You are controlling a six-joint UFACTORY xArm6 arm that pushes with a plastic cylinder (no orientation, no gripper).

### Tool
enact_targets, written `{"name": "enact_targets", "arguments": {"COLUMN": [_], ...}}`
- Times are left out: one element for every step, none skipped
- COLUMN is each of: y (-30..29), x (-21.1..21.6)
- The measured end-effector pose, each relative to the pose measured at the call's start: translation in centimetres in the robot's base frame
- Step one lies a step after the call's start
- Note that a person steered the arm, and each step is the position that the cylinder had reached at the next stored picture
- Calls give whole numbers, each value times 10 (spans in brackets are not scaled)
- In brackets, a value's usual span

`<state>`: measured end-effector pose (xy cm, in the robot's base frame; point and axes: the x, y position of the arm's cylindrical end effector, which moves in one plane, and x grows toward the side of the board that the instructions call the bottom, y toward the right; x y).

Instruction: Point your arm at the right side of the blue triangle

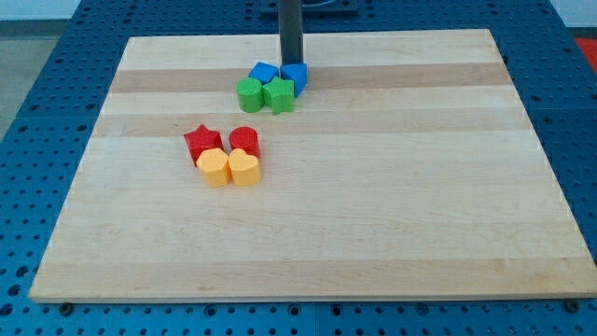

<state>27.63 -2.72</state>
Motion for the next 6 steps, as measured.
{"name": "enact_targets", "arguments": {"y": [0,29,80,99,99,88], "x": [1,-21,-37,-17,6,13]}}
